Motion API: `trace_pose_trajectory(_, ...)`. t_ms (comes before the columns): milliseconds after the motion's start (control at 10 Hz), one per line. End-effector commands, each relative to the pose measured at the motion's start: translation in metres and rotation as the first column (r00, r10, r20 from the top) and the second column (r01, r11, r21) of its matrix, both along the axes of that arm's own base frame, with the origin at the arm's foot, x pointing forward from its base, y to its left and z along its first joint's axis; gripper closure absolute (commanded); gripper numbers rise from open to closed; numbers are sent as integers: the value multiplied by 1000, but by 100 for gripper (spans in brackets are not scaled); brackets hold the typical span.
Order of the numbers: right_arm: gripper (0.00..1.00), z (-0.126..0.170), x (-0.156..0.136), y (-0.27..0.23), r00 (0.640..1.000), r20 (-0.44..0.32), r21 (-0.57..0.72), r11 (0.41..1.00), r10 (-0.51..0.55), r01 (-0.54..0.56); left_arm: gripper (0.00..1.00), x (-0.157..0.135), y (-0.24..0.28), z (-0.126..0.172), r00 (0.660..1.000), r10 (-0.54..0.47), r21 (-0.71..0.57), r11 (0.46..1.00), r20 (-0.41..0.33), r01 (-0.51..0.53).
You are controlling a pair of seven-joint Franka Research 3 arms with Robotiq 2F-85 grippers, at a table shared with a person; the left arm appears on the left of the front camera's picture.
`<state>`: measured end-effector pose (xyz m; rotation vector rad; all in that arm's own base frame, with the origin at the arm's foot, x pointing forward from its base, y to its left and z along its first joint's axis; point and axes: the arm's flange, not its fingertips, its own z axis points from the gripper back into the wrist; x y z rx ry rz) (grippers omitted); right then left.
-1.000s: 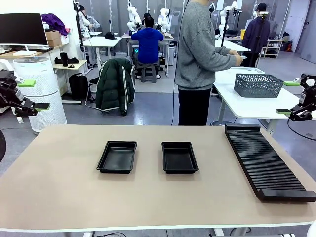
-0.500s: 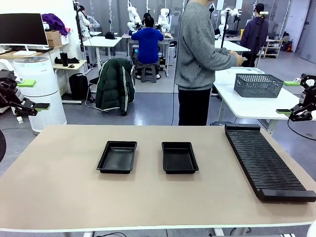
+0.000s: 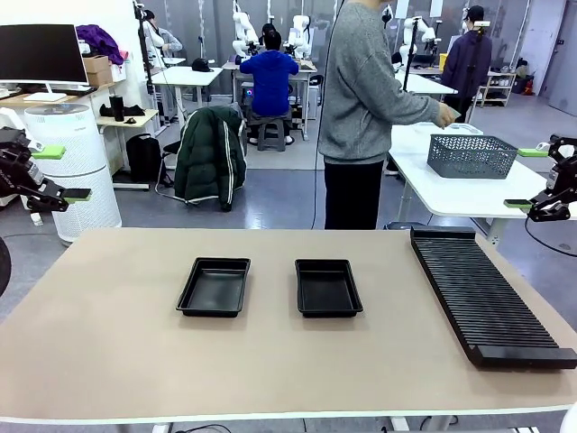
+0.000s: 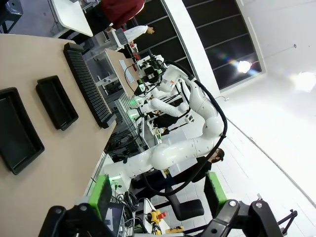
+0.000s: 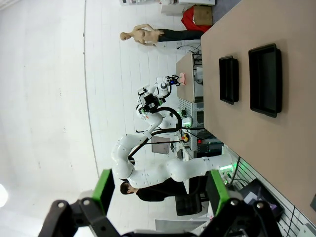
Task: Inspect and transfer BCBs to ESD trays.
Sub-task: Pick up the Blank PCB from the PCB Rack and place it in the left ESD tray.
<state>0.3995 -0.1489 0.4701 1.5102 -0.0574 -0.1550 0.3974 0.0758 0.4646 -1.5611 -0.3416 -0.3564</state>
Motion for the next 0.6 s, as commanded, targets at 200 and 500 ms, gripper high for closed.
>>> trace_pose_trajectory(200,0,1,-2,0,1000,3,0,1000,-2,2,0,-2,-1,0,1000,14,1,1000,4,-14)
trace_pose_trajectory(500,0,1,-2,0,1000,3,0,1000,-2,2,0,-2,-1,0,1000,14,1,1000,4,-14)
